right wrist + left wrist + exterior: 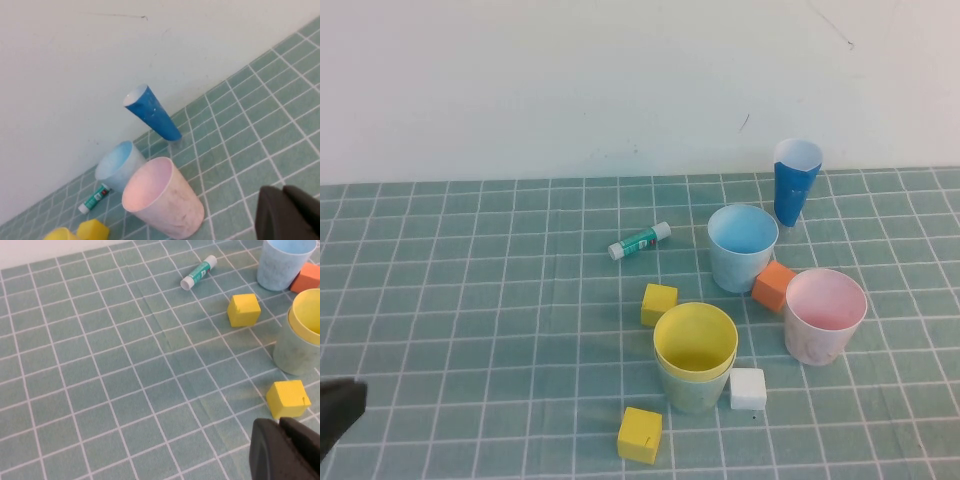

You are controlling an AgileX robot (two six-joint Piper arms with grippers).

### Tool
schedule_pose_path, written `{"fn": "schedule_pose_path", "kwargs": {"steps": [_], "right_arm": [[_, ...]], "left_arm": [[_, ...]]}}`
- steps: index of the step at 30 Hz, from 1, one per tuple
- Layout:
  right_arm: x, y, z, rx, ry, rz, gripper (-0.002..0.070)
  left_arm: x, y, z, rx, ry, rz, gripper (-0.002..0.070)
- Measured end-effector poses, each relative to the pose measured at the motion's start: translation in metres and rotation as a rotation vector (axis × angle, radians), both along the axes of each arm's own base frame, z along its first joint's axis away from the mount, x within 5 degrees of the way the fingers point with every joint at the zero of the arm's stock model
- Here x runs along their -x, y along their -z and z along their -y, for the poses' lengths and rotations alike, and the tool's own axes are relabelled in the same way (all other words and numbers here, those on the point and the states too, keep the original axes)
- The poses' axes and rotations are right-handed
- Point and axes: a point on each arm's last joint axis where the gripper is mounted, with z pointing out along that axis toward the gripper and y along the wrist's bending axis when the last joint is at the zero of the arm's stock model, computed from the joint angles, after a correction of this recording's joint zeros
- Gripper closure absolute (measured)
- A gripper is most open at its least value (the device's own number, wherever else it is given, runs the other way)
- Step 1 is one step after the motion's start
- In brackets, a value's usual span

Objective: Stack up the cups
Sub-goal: Pick up the blue cup

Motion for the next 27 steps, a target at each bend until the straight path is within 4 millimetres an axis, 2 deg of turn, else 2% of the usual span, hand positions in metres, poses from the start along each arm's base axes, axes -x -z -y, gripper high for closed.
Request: {"fn": "schedule_pose_path", "kwargs": {"steps": [6, 8, 13, 16, 20, 24, 27], "right_arm": [[0.001, 0.002, -0.001, 0.149, -0.037, -0.014, 0.0678], [0.003, -0.005, -0.003, 0.202, -0.074, -0.024, 0.0678], [0.002, -0.061, -0.01, 0.472, -0.234, -0.088, 0.0678], [-0.017, -0.104, -0.013, 0.684, -0.36, -0.146, 0.0678], [-0.053, -0.144, -0.013, 0.884, -0.451, -0.141, 0.0678], [-0.084, -0.174, -0.015, 0.854, -0.458, -0.117, 0.0678], [-0.116, -0.188, -0.019, 0.805, -0.547, -0.185, 0.0678]], "left_arm": [[0.012, 0.009, -0.009, 0.021, 0.0, 0.026, 0.0676], [0.013, 0.011, -0.01, 0.022, 0.0, 0.026, 0.0676], [0.012, 0.012, -0.01, 0.021, 0.001, 0.04, 0.0676], [0.011, 0.01, -0.009, 0.025, 0.006, 0.072, 0.0676], [0.01, 0.009, -0.01, 0.011, 0.002, 0.086, 0.0676], [0.01, 0.009, -0.01, 0.006, 0.001, 0.09, 0.0676], [0.01, 0.009, -0.01, 0.004, 0.001, 0.092, 0.0676]]}}
